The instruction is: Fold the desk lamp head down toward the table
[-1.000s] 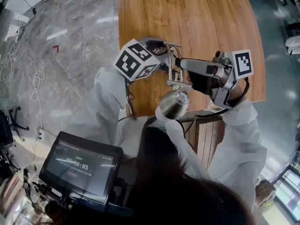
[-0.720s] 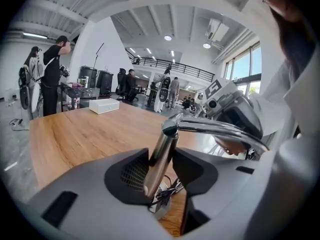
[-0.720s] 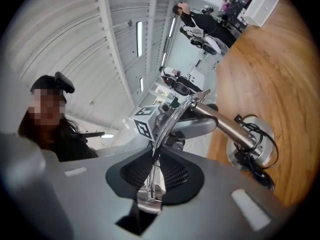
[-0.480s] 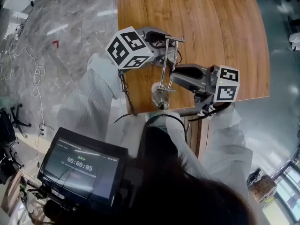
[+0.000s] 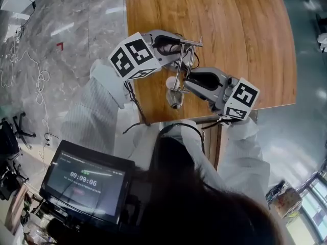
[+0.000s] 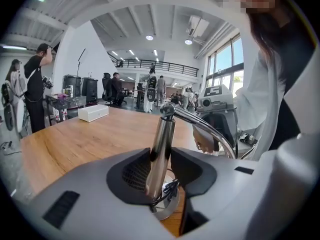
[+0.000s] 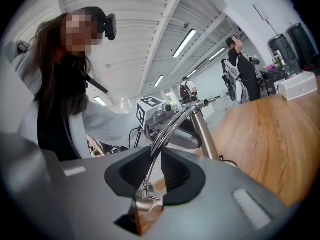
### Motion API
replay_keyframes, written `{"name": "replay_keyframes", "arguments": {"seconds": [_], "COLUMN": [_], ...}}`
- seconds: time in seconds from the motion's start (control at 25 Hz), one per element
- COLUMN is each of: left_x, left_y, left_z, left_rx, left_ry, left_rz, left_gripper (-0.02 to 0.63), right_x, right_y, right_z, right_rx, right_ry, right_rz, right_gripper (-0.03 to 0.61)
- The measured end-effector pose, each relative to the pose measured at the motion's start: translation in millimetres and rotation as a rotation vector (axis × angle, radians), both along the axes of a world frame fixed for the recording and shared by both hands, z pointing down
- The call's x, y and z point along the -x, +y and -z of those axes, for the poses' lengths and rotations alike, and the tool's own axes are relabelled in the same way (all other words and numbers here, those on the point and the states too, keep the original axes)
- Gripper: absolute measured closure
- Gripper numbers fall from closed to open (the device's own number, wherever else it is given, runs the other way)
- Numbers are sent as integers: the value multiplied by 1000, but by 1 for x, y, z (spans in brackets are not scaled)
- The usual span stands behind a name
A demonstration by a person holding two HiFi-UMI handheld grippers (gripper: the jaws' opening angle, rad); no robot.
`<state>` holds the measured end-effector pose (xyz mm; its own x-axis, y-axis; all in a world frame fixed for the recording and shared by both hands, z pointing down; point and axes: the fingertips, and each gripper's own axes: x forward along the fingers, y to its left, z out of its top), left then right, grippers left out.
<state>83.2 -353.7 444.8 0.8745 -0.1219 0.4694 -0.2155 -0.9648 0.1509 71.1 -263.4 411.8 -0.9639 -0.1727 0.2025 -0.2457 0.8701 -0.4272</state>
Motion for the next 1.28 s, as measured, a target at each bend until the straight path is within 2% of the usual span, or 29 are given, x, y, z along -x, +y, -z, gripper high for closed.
{"name": "replay_keyframes", "arguments": {"seconds": [0.12, 0.28, 0.44, 0.6, 0.76, 0.84, 0.92, 1.08, 1.16, 1.2, 1.24, 1.28], "left_x": [-2, -6, -7, -6, -4, 2, 21, 74, 86, 89, 90, 89], "left_y": [1, 3, 4, 2, -5, -9, -12, -4, 6, 12, 18, 25], "left_z": [-1, -2, -3, -5, -7, -15, -29, -24, 4, 21, 40, 58], "left_rx": [-8, -2, 8, 14, -9, 8, 33, 45, 2, -33, -71, -104], "left_ry": [-10, -7, 3, 9, 18, 40, 43, 48, 73, 87, 103, 122], "left_rz": [-3, -4, 4, 14, 50, 134, 255, 546, 656, 698, 733, 761], "left_gripper": [486, 486, 486, 486, 486, 486, 486, 486, 486, 488, 526, 595], "right_x": [0, -4, -7, -6, -5, -7, -13, -29, -34, -35, -35, -36], "right_y": [-3, -6, -11, -15, -19, -20, -21, -20, -15, -12, -8, -5], "right_z": [-10, -19, -25, -29, -33, -37, -36, -7, 17, 30, 43, 55], "right_rx": [-70, -101, -95, -89, -33, -22, -20, -46, -115, -157, -195, -220], "right_ry": [60, 86, 88, 87, 105, 125, 122, 96, 113, 119, 121, 120], "right_rz": [0, -3, -9, -27, -54, -73, -125, -349, -442, -479, -517, -561], "right_gripper": [514, 514, 480, 480, 500, 505, 505, 520, 576, 577, 577, 577]}}
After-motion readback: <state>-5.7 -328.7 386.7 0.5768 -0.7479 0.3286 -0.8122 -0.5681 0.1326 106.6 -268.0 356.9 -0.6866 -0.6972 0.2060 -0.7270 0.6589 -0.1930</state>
